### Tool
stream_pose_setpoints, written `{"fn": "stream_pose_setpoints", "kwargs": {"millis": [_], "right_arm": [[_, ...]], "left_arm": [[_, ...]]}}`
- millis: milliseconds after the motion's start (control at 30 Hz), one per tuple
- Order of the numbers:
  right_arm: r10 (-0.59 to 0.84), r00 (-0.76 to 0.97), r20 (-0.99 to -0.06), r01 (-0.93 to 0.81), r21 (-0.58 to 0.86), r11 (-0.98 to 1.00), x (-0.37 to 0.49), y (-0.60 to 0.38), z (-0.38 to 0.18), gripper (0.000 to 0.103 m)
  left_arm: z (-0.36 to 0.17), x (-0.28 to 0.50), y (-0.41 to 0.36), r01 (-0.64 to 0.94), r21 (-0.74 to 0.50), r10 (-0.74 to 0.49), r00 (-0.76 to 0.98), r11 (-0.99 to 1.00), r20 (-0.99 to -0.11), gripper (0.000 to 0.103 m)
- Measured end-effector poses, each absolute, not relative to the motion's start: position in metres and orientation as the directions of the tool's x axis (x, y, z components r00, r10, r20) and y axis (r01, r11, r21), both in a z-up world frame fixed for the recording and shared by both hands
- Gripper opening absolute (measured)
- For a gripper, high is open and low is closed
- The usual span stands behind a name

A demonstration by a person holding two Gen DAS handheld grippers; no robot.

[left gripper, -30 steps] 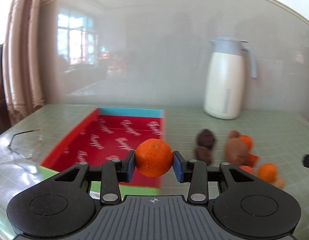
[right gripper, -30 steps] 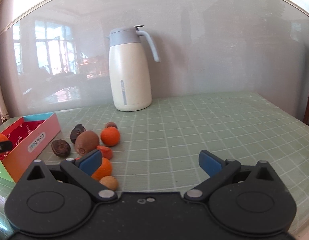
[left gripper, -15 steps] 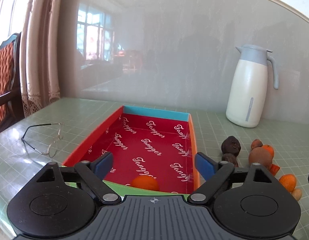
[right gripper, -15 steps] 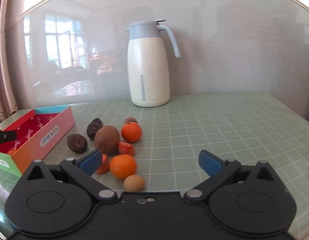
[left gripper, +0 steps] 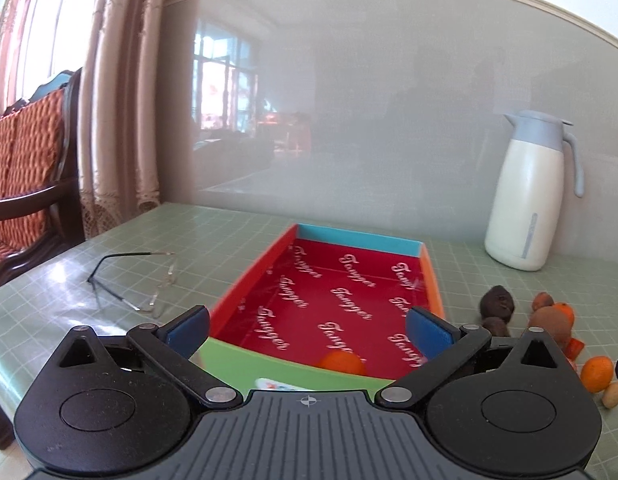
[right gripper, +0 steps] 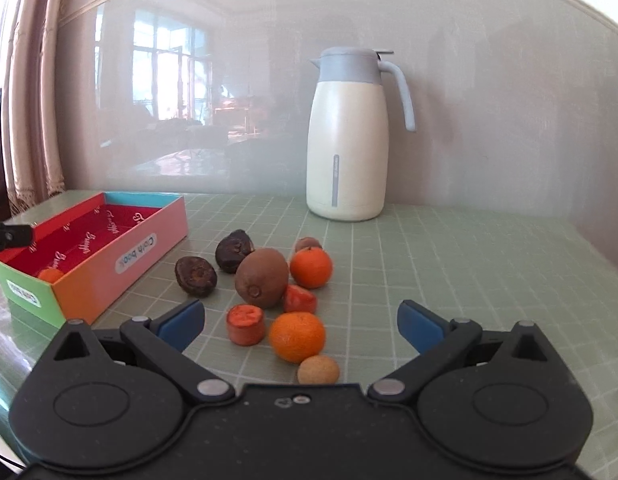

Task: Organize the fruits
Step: 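Carry the tangerine over the red box and open the left gripper, then reach the right gripper to a dark brown wrinkled fruit and grasp it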

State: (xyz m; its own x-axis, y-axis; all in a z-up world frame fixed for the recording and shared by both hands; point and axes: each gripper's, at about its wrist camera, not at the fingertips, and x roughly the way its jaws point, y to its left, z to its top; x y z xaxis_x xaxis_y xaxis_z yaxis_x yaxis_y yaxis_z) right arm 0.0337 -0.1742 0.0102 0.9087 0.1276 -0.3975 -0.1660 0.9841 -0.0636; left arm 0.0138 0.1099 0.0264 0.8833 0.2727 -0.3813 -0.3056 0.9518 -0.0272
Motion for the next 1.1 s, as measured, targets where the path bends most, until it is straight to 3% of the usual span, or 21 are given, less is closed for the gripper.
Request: {"fn": "stream_pose_setpoints", "kwargs": {"millis": [233,533,733,1100], "right_arm": [[0.178,0.910,-0.374,-0.229,-0.095,0.969,0.050,-0.148,0.016,0.102],[0.239,0.886,-0.397,-0.319,-0.149,0.936,0.081,-0.096,0.015,0.089],[0.235,0.859,-0.454,-0.342,-0.169,0.924,0.106,-0.070,0.007,0.077],[0.158,0.794,-0.587,-0.324,-0.189,0.927,0.137,-0.056,-0.019,0.056]], "left_arm": [[0.025,0.009,0.127,-0.341,-0.038,0.301,0.871,0.939,-0.388,0.103],[0.021,0.007,0.160,-0.430,-0.040,0.380,0.834,0.902,-0.401,0.103],[0.017,0.007,0.186,-0.488,-0.004,0.443,0.796,0.873,-0.412,0.103],[0.009,0.002,0.230,-0.564,-0.089,0.464,0.750,0.821,-0.471,0.103]]}}
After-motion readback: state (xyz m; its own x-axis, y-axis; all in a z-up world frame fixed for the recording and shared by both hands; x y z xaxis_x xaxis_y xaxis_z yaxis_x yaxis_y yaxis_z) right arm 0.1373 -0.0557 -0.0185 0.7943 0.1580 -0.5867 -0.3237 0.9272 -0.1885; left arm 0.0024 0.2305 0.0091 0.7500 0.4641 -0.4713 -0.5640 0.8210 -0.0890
